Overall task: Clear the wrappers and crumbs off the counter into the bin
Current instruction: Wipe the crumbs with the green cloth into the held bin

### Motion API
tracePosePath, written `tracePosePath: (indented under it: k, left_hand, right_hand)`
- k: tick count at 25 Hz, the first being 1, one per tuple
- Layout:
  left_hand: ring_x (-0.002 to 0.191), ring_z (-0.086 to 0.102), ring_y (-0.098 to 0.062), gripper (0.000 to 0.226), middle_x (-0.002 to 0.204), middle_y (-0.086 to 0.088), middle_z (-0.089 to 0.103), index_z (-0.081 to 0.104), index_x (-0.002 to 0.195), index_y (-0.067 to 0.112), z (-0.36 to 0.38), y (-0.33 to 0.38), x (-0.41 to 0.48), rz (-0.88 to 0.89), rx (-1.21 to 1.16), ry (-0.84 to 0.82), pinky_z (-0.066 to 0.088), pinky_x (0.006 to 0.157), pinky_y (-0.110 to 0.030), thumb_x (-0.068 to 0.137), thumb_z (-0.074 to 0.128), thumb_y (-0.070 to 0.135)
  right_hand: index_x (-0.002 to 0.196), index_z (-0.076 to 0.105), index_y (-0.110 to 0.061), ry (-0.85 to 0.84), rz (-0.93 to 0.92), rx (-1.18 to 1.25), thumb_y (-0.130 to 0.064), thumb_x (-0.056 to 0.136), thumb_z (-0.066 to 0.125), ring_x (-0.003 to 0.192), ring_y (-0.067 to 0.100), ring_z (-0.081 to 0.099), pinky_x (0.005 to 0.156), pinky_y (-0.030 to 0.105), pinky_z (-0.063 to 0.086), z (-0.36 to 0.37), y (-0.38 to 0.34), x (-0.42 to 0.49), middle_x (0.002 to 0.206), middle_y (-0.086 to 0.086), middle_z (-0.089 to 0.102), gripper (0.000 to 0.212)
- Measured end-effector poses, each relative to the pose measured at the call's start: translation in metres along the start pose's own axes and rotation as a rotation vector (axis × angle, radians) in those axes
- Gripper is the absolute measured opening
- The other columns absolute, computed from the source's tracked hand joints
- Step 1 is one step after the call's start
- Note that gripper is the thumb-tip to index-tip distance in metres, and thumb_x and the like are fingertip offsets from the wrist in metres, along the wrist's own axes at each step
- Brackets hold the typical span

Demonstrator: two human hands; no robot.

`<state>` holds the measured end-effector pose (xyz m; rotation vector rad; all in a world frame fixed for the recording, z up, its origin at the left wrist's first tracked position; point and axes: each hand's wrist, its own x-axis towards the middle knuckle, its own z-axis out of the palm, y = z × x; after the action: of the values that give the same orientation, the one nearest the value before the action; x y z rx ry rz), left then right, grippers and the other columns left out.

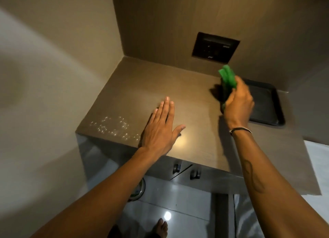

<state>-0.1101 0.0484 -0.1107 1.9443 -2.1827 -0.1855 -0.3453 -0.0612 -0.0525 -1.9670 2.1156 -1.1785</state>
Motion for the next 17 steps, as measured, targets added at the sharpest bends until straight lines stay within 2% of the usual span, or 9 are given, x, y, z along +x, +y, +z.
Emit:
tracePosePath:
  k: [2,3,5,8,11,14,15,17]
  left_hand:
    - [0.166,-0.009,-0.025,0.089,0.178,-0.011,-0.013,-0.008,0.168,0.009,-0.004,-0.023,-0.040,-0.027,-0.018,0.142,-0.008,0.133,-0.036,0.105,0.011,0.069]
    - [0.167,-0.006,-0.026,0.087,0.179,-0.012,-0.010,-0.004,0.169,0.008,-0.004,-0.036,-0.063,-0.055,-0.051,0.211,-0.007,0.134,-0.036,0.107,0.017,0.067]
    - [0.167,-0.001,-0.029,0.085,0.179,-0.013,-0.006,0.002,0.169,0.007,0.003,-0.060,-0.115,-0.129,-0.142,0.301,0.000,0.136,-0.039,0.110,0.030,0.061]
    - [0.166,0.006,-0.033,0.077,0.179,-0.016,0.003,0.012,0.169,0.009,0.036,-0.093,-0.201,-0.270,-0.227,0.319,0.013,0.135,-0.045,0.111,0.037,0.053]
    - [0.166,0.011,-0.032,0.072,0.178,-0.018,0.013,0.025,0.167,0.011,0.091,-0.125,-0.271,-0.471,-0.254,0.157,0.025,0.131,-0.054,0.109,0.031,0.054]
    - [0.166,0.003,-0.028,0.083,0.179,-0.012,0.004,0.014,0.170,0.019,0.160,-0.151,-0.311,-0.580,-0.256,-0.092,0.023,0.132,-0.054,0.105,0.019,0.069]
    - [0.166,0.001,-0.028,0.083,0.180,-0.010,0.001,0.010,0.170,0.020,0.189,-0.162,-0.320,-0.587,-0.233,-0.140,0.023,0.132,-0.054,0.104,0.018,0.071]
    - [0.166,0.000,-0.027,0.082,0.180,-0.009,-0.001,0.008,0.170,0.022,0.249,-0.181,-0.330,-0.596,-0.228,-0.187,0.024,0.132,-0.053,0.105,0.025,0.068]
  right_hand:
    - [0.152,0.053,-0.010,0.128,-0.146,0.127,0.004,0.097,0.047,0.138,0.029,0.060,0.117,0.035,0.045,-0.013,-0.031,-0.054,0.150,0.013,0.062,0.057]
    - [0.153,0.051,-0.010,0.135,-0.209,0.195,0.005,0.098,0.047,0.141,0.025,0.058,0.120,0.031,0.044,-0.019,-0.046,-0.090,0.152,0.011,0.060,0.057]
    - [0.155,0.048,-0.009,0.040,-0.295,0.314,0.000,0.106,0.042,0.147,0.023,0.054,0.125,0.033,0.041,-0.030,-0.074,-0.172,0.158,0.010,0.055,0.051]
    - [0.156,0.049,-0.010,-0.235,-0.366,0.384,0.000,0.107,0.042,0.149,0.023,0.052,0.126,0.037,0.041,-0.030,-0.108,-0.293,0.159,0.011,0.054,0.050]
    - [0.151,0.053,-0.007,-0.511,-0.356,0.344,-0.004,0.109,0.050,0.143,0.028,0.058,0.117,0.044,0.052,0.007,-0.115,-0.381,0.153,0.017,0.059,0.043]
    - [0.151,0.054,-0.004,-0.803,-0.246,0.207,0.007,0.087,0.078,0.140,0.035,0.060,0.110,0.051,0.058,0.067,-0.087,-0.434,0.152,0.020,0.059,0.069]
    - [0.153,0.052,-0.006,-0.869,-0.209,0.173,0.010,0.085,0.078,0.140,0.036,0.060,0.110,0.052,0.058,0.093,-0.073,-0.448,0.152,0.020,0.059,0.074]
    - [0.154,0.051,-0.010,-0.925,-0.188,0.091,0.009,0.091,0.071,0.138,0.036,0.061,0.109,0.051,0.059,0.151,-0.040,-0.471,0.151,0.019,0.061,0.069]
